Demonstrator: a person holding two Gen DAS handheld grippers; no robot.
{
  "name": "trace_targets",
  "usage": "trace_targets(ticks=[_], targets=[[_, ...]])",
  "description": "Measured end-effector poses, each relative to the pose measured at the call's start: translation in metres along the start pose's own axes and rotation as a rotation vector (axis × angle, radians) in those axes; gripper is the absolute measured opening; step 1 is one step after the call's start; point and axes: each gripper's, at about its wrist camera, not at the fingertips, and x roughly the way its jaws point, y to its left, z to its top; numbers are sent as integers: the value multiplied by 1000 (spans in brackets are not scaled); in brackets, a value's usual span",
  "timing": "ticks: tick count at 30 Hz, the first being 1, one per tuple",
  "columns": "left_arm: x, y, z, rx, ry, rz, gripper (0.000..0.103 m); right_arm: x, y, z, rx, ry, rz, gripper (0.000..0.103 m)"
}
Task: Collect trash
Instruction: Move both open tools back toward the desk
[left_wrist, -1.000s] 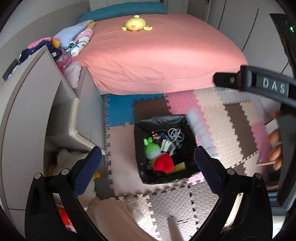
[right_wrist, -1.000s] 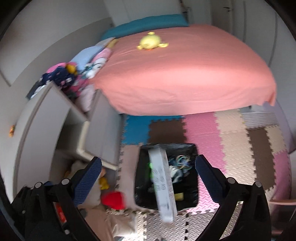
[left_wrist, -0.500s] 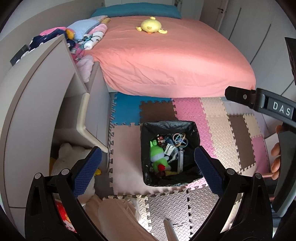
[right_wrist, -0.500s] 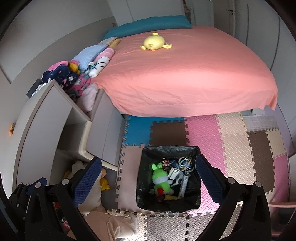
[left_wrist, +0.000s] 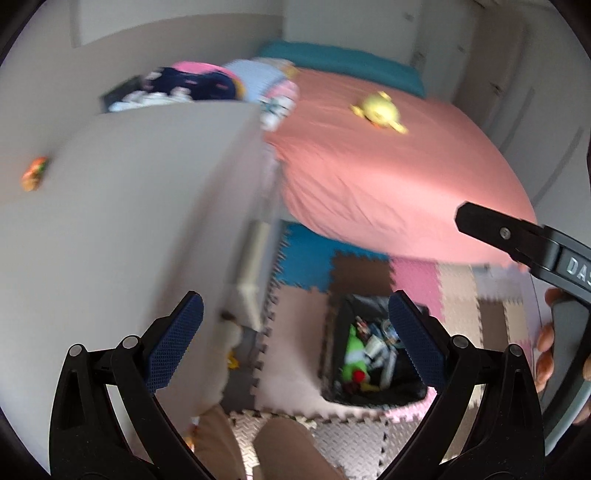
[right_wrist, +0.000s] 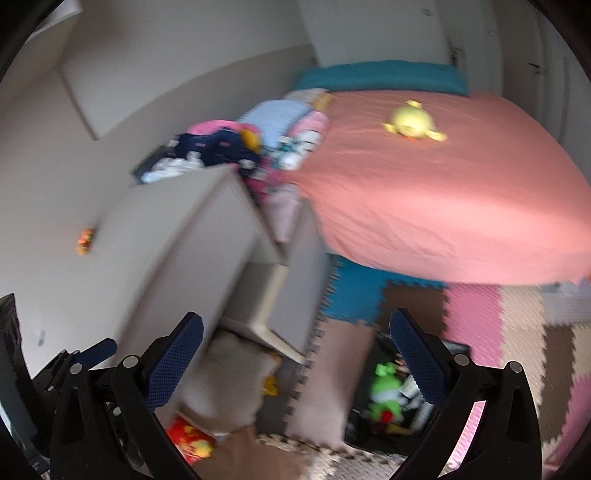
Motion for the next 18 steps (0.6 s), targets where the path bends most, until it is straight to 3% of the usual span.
trace_targets(ticks=[7, 18], targets=[[-26, 114, 30, -172, -87, 144, 97, 40, 102, 40, -115, 20, 112, 101], [-29, 253, 45, -383, -101, 265, 97, 129, 237, 78, -235, 113, 246, 101]])
